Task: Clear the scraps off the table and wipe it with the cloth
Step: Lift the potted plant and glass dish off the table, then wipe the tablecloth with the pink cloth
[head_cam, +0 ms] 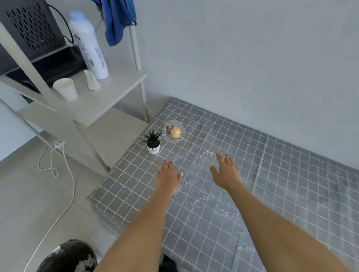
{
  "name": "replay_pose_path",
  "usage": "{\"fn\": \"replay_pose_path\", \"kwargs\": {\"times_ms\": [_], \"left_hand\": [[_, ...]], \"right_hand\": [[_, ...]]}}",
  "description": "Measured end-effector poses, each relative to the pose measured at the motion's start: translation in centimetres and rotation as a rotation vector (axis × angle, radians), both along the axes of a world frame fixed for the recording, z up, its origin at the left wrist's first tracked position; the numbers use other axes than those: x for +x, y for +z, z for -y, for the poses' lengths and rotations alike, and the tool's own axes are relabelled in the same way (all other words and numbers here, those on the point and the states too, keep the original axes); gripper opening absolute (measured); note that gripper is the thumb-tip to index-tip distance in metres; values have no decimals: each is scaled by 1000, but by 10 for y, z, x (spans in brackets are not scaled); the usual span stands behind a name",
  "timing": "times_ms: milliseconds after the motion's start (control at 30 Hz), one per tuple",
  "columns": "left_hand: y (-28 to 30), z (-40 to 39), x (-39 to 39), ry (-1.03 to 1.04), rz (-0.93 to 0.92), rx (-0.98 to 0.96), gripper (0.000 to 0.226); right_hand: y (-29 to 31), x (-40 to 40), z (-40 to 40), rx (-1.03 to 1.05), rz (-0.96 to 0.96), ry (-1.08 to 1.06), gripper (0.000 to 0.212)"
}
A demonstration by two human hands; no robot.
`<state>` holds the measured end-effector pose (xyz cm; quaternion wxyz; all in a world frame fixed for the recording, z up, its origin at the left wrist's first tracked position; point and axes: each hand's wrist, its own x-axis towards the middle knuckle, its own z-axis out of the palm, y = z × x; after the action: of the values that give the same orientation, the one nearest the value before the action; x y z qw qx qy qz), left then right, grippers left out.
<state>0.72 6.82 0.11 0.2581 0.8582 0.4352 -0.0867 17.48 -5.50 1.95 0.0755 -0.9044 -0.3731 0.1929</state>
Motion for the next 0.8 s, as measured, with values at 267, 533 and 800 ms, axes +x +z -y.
{"fn": "replay_pose_path", "kwargs": {"times_ms": [267,533,800], "left_hand": [[41,91,62,-259,-6,139,67],[46,243,88,-472,-26,100,67],[24,380,83,-648,-94,80,64]], "right_hand": [[20,14,134,5,20,-148,59],[22,12,294,-15,17,-282,58],[2,-7,439,-99,-9,-371,62]]}}
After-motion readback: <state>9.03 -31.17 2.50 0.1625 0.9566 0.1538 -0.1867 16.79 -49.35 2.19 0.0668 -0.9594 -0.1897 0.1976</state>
